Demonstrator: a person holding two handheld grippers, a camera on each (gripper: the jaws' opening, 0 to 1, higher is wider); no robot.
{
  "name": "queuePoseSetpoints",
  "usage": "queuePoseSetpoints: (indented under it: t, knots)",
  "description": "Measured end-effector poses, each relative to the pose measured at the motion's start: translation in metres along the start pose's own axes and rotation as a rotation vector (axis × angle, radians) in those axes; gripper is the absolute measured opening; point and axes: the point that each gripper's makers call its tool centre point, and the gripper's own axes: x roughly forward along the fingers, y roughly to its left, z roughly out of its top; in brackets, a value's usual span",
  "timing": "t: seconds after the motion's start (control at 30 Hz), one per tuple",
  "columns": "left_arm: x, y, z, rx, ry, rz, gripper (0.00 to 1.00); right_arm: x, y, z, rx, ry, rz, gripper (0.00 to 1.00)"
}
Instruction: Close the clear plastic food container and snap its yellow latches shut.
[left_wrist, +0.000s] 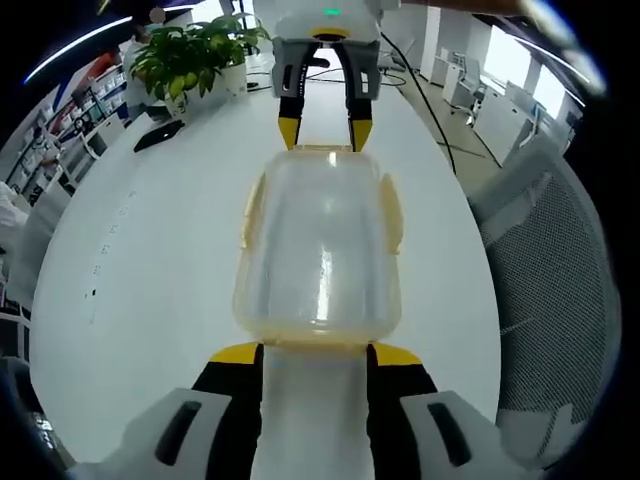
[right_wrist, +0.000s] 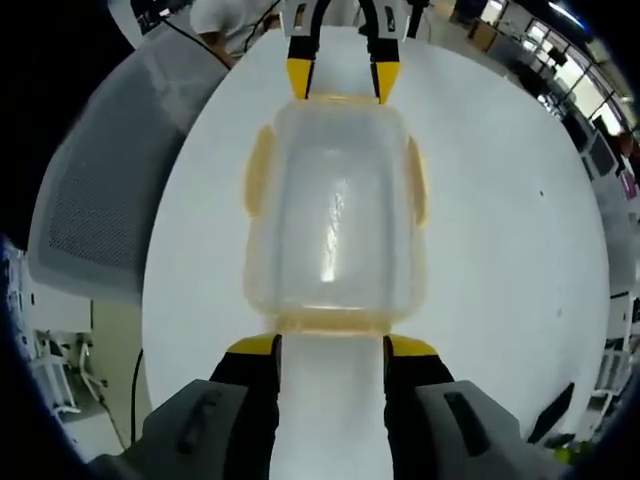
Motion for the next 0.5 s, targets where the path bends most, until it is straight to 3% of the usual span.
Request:
queuePoseSetpoints:
  t: [0.3, 0.5]
  knots:
    - [-0.006, -0.007, -0.006, -0.064, -0.005, 0.028, 0.39, -0.015, -0.002, -0.002, 0.064, -0.020, -0.069, 0.38]
    - [-0.008, -0.011, -0.011, -0.139, -0.018, 0.067, 0.40, -0.025, -0.010, 0.001, 0.168, -0.074, -0.153, 0.38]
